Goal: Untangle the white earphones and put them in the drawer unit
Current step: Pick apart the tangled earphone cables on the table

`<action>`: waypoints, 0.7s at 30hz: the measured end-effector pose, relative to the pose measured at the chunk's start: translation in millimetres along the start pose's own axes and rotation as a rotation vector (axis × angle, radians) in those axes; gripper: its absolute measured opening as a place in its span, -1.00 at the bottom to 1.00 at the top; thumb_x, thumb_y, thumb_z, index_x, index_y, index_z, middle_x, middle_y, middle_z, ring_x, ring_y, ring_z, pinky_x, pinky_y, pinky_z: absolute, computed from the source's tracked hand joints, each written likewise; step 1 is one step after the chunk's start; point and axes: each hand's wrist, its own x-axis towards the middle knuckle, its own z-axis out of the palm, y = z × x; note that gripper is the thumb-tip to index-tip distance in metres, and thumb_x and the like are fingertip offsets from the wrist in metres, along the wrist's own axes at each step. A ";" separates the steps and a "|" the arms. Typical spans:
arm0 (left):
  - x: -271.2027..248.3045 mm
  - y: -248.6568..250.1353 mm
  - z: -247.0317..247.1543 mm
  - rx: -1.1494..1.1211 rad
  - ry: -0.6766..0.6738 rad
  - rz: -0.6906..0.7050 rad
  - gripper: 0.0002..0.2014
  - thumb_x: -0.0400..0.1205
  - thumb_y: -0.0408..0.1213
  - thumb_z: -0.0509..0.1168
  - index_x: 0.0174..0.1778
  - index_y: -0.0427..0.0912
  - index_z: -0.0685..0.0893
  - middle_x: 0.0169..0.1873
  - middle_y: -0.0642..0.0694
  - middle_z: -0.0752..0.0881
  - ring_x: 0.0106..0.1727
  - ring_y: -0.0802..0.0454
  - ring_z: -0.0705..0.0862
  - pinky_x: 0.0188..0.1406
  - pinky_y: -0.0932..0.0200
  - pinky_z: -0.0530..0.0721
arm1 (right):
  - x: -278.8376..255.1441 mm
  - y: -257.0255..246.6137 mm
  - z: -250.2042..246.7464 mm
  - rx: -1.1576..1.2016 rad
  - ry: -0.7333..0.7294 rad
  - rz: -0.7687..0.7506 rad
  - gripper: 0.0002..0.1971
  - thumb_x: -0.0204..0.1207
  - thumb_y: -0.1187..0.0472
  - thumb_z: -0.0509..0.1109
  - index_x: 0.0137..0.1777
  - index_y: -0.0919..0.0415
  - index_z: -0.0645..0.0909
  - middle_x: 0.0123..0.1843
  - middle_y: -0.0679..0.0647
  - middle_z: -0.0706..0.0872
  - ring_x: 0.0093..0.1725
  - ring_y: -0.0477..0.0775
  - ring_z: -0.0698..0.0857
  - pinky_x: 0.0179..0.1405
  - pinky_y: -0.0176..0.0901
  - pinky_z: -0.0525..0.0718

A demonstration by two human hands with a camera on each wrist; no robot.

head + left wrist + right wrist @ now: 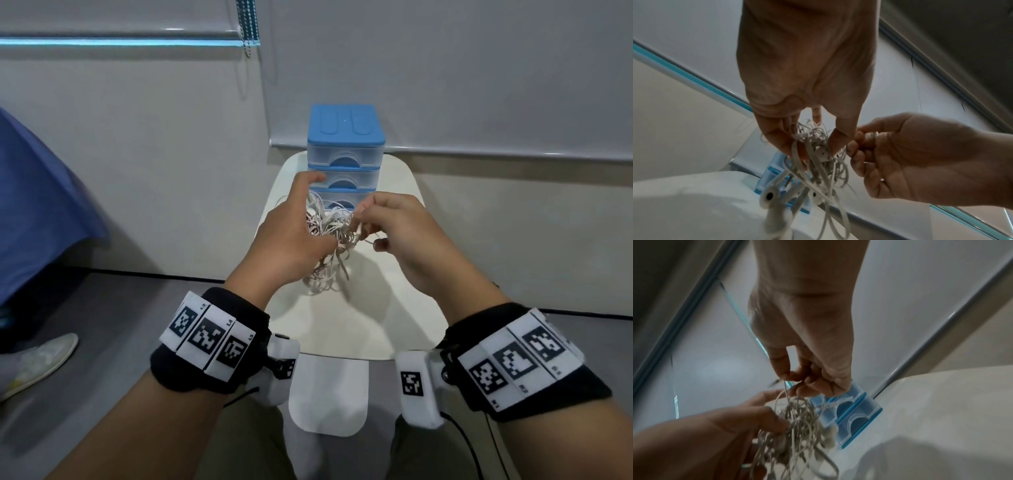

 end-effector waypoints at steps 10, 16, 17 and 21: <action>0.6 -9.1 3.4 -0.196 0.034 -0.067 -0.81 0.59 -0.29 0.44 -0.02 0.12 0.65 -0.07 -0.13 0.78 -0.27 -0.16 0.83 -0.11 -0.28 0.84 | -6.8 -9.0 -33.7 -0.412 -0.135 -0.007 -0.88 0.52 0.33 0.48 -0.26 0.27 0.74 -0.39 0.07 0.80 -0.35 -0.01 0.63 -0.16 -0.03 0.61; 0.4 -9.2 10.5 -0.260 0.092 -0.007 -0.78 0.59 -0.27 0.49 -0.08 0.13 0.60 -0.12 -0.11 0.76 -0.29 -0.09 0.77 -0.02 -0.26 0.82 | -11.0 -8.4 -20.0 -0.436 -0.202 -0.016 -0.86 0.53 0.22 0.54 -0.22 0.27 0.78 -0.32 0.07 0.85 -0.28 -0.03 0.70 0.13 0.28 0.75; 0.4 -8.5 10.8 -0.268 0.096 0.002 -0.78 0.59 -0.27 0.49 -0.08 0.13 0.60 -0.11 -0.11 0.74 -0.31 -0.04 0.74 -0.04 -0.22 0.82 | -11.6 -8.5 -18.0 -0.431 -0.213 -0.019 -0.84 0.54 0.20 0.54 -0.21 0.27 0.78 -0.31 0.08 0.85 -0.27 -0.01 0.69 0.14 0.33 0.74; 0.7 -7.4 8.8 -0.273 0.097 0.036 -0.77 0.60 -0.30 0.49 -0.04 0.10 0.60 -0.09 0.02 0.72 -0.21 -0.18 0.76 -0.11 -0.13 0.78 | -14.9 -11.8 -15.7 -0.458 -0.244 -0.016 -0.76 0.59 0.08 0.53 -0.22 0.23 0.78 -0.28 0.08 0.86 -0.24 0.10 0.71 0.13 0.32 0.74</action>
